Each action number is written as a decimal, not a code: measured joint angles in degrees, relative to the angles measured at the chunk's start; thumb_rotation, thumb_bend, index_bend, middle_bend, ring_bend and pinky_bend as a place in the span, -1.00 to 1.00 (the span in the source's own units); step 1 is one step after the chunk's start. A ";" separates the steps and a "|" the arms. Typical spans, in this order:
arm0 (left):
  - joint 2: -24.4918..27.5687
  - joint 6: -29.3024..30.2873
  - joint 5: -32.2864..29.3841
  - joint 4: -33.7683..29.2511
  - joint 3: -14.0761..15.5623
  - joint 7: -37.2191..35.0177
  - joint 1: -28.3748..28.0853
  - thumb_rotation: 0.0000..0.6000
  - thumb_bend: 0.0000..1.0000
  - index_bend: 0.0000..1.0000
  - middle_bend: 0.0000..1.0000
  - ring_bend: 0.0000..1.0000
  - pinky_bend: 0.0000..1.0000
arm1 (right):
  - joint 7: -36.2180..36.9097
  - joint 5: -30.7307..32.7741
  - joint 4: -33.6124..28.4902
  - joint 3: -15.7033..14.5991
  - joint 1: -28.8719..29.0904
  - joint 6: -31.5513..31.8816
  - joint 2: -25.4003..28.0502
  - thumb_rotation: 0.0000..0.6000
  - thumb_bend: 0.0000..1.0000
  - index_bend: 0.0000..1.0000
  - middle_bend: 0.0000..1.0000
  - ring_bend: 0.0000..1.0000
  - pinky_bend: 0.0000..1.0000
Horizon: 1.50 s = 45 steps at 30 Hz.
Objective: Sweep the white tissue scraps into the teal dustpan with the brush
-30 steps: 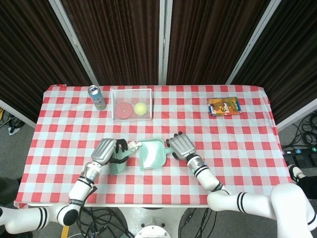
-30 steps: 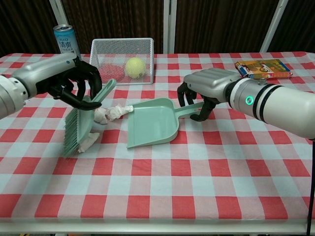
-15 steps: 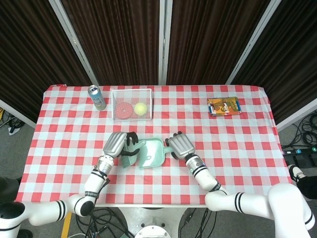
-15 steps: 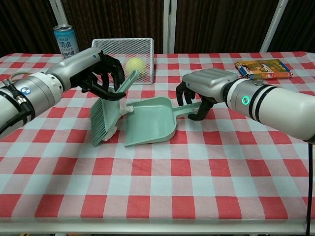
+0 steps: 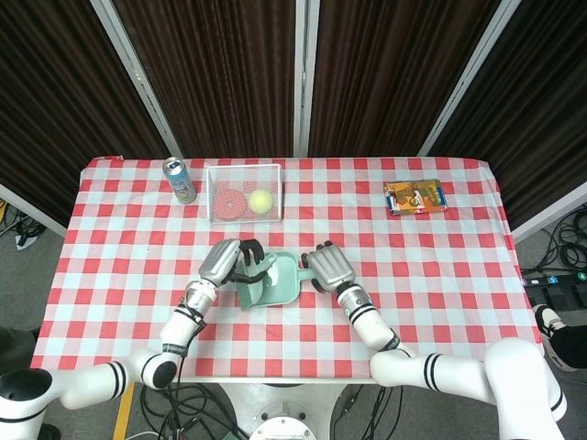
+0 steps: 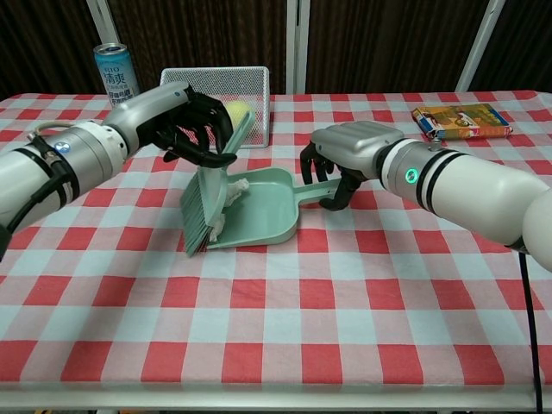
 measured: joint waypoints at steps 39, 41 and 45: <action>4.54 1.65 6.27 -7.36 -1.26 -8.29 -2.01 1.00 -0.04 0.15 0.17 0.08 0.68 | 8.71 -3.53 1.37 0.27 -3.02 -0.99 -0.27 1.00 -0.65 -0.29 -0.21 -0.65 -0.64; 5.85 2.54 6.81 -8.64 -0.66 -7.67 -1.25 1.00 -0.04 0.15 0.17 0.08 0.68 | 8.41 -3.28 1.21 0.29 -3.05 -0.90 -0.25 1.00 -0.75 -0.37 -0.28 -0.71 -0.68; 8.25 3.61 7.84 -10.41 0.75 -6.29 -0.05 1.00 -0.04 0.15 0.17 0.08 0.68 | 8.07 -3.04 0.70 0.34 -3.28 -0.36 -0.08 1.00 -0.81 -0.46 -0.35 -0.75 -0.69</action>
